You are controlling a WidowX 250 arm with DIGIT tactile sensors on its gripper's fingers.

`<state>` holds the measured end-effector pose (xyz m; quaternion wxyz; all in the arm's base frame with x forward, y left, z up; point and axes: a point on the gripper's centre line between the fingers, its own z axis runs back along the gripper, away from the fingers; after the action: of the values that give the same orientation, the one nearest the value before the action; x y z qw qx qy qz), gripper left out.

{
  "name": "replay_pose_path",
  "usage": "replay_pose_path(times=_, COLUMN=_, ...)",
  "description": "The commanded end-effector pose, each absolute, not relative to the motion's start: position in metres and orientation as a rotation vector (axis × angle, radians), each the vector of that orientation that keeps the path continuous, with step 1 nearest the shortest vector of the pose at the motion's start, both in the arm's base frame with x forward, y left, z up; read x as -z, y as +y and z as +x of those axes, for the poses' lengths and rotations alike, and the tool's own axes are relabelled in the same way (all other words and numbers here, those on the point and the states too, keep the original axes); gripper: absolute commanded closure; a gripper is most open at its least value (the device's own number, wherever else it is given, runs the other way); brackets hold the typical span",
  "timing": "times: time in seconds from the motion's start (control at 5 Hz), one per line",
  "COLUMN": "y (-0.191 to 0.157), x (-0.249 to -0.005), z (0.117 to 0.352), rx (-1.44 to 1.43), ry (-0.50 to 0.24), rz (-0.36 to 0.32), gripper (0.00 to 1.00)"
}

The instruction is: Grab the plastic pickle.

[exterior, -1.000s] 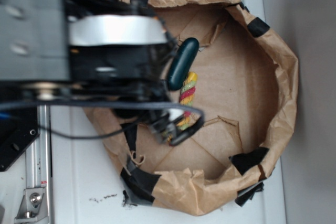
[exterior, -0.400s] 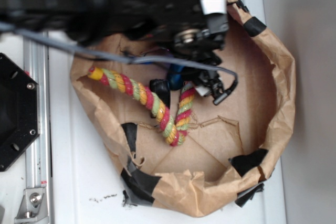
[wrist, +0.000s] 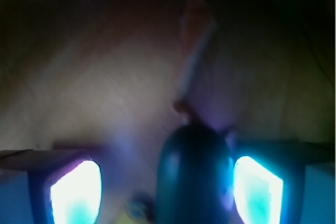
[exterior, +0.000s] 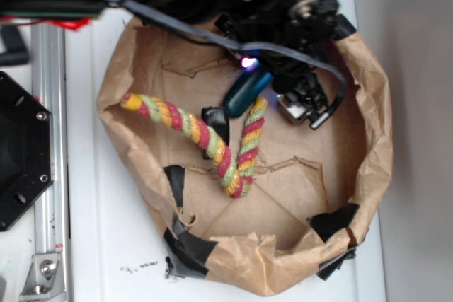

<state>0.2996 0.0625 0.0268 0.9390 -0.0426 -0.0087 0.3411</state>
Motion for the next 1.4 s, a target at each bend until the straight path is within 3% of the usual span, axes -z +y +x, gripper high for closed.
replay_pose_path(times=0.0, y=0.066, x=-0.04, z=0.307, rx=-0.679, ry=-0.073, rz=-0.039, gripper=1.0)
replay_pose_path(times=0.6, y=0.061, x=-0.052, z=0.308, rx=-0.54, ry=-0.124, rz=0.058, gripper=1.0)
replay_pose_path(times=0.8, y=0.057, x=-0.084, z=0.31, rx=-0.441, ry=-0.185, rz=0.052, gripper=1.0)
replay_pose_path(times=1.0, y=0.039, x=-0.135, z=0.307, rx=-0.215, ry=-0.281, rz=-0.015, gripper=1.0)
replay_pose_path(times=1.2, y=0.023, x=-0.185, z=0.294, rx=-0.065, ry=-0.27, rz=-0.093, gripper=1.0)
